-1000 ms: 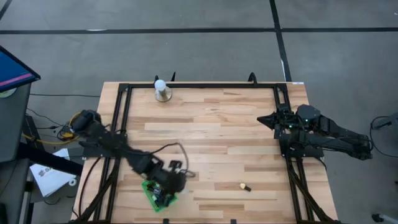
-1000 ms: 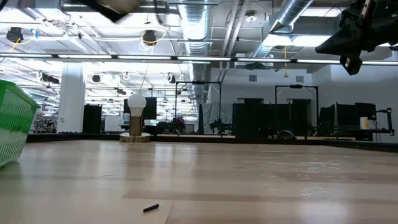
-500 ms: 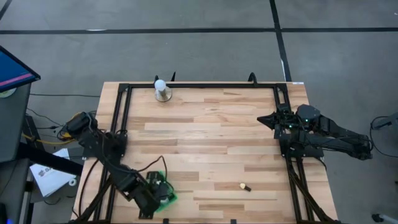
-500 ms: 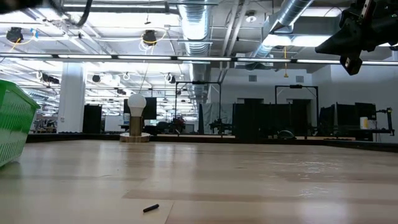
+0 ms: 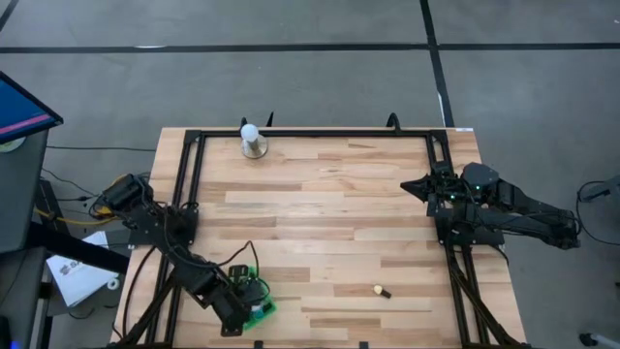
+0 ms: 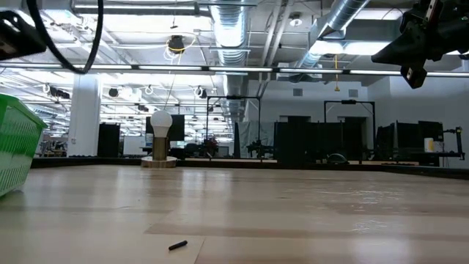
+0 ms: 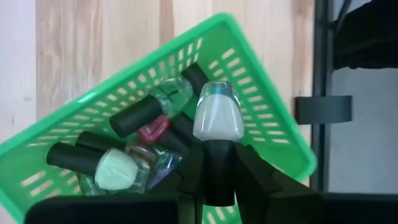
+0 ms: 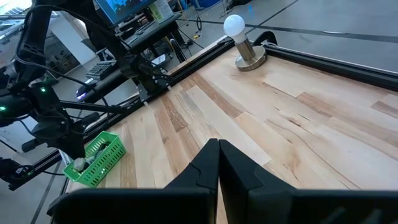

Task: Pick & Place Nail Polish
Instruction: Put the black white nail polish bottle into the green basket

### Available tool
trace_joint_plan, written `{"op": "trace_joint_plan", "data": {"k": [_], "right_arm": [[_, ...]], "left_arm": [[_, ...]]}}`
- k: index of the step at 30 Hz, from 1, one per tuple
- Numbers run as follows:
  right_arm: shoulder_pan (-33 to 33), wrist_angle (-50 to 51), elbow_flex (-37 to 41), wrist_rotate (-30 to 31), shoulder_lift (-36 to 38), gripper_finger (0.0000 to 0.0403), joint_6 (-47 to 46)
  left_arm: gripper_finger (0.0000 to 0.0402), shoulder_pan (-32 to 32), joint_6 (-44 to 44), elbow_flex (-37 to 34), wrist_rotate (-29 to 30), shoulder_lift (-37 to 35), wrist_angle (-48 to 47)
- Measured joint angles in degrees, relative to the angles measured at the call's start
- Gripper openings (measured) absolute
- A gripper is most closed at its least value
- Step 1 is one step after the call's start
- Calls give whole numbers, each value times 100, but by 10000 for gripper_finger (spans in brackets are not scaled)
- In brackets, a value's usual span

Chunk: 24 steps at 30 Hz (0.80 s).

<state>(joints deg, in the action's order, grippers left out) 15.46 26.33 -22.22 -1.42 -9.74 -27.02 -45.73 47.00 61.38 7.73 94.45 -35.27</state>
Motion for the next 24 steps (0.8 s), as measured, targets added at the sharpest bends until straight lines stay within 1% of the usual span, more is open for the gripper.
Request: {"op": "trace_joint_plan", "data": {"k": [7, 18, 24], "right_arm": [[0, 0, 0, 1, 0, 0, -1], [2, 0, 0, 1, 0, 0, -1], [2, 0, 0, 1, 0, 0, -1]], "left_arm": [[48, 151, -238, -50, -3, 0, 102], [48, 142, -439, -67, -17, 22, 135], [48, 142, -472, -193, -188, 26, 163]]}}
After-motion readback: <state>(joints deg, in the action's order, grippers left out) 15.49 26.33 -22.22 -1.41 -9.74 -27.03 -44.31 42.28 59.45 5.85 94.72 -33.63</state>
